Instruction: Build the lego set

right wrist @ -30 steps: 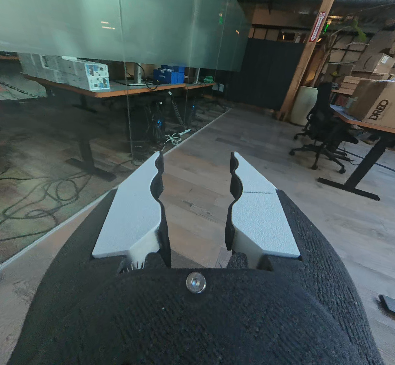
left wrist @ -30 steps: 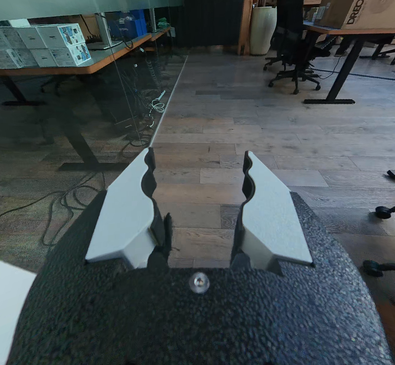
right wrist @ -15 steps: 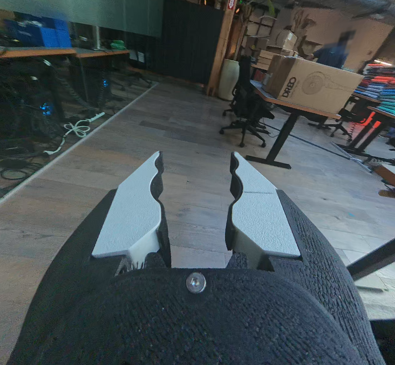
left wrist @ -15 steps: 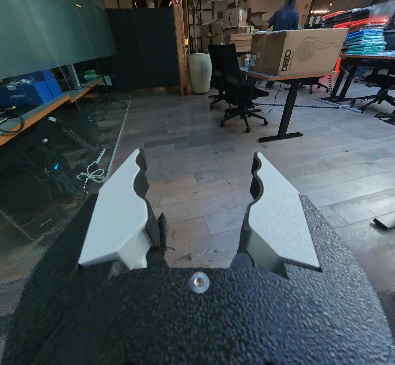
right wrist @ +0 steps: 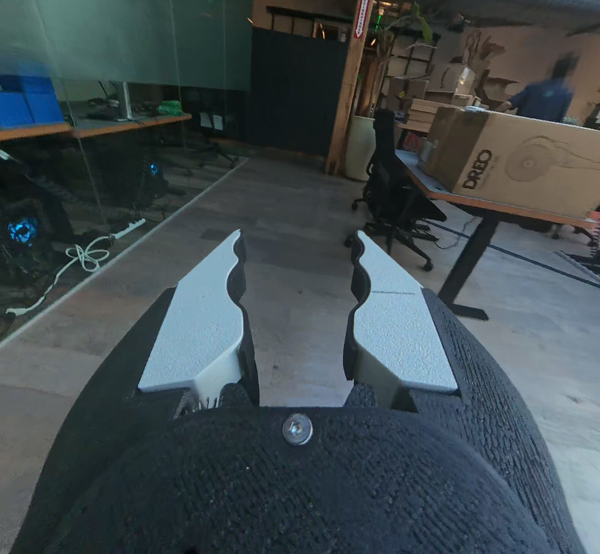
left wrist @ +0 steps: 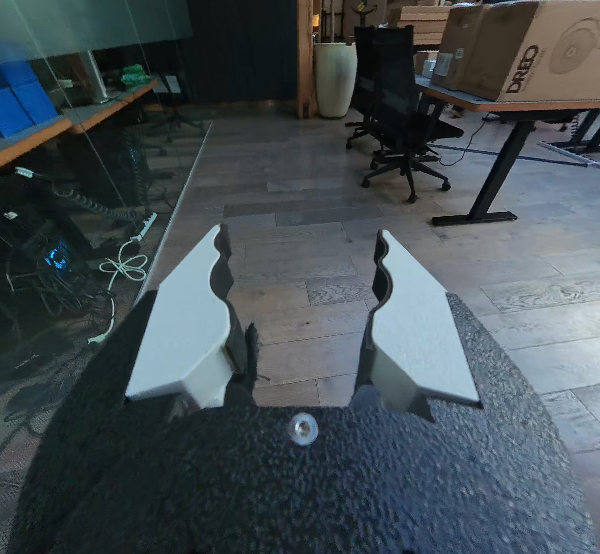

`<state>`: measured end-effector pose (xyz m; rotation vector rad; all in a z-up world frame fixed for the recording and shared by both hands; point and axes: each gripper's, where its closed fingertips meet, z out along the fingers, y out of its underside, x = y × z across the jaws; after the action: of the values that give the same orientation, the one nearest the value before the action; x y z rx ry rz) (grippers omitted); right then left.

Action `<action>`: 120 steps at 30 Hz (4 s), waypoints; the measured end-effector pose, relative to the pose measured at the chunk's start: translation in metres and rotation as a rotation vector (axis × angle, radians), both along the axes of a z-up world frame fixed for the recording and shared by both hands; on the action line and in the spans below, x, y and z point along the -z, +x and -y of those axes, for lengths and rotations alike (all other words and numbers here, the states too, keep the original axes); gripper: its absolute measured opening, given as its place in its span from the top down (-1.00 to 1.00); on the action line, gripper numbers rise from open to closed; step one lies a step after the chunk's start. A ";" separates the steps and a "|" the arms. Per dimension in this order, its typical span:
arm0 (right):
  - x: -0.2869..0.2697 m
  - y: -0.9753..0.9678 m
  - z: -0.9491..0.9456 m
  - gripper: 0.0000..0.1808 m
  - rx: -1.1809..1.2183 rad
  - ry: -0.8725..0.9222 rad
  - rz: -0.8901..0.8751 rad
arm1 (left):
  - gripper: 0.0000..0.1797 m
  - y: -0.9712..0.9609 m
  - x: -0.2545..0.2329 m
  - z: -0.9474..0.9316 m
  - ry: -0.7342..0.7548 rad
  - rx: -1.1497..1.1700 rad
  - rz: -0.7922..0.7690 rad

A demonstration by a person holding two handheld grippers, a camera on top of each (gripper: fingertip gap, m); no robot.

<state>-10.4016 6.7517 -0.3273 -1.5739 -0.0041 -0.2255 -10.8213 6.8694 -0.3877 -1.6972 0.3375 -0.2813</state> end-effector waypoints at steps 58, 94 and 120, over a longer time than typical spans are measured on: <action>0.048 0.499 -1.848 0.33 0.054 -0.137 0.115 | -0.09 0.388 0.014 -1.919 -0.015 -0.249 0.026; 0.070 0.750 -3.132 0.33 -0.016 -0.124 0.012 | -0.28 0.677 0.010 -3.207 -0.021 -0.203 0.133; 0.038 0.427 -4.151 0.35 -0.737 -0.078 -0.005 | 0.04 0.556 0.065 -3.934 -0.220 -0.413 0.086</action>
<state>-9.9749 10.9027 -0.3657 -1.5483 -0.5837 0.3607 -10.2650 10.8030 -0.4530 -1.9182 -0.1152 -0.0868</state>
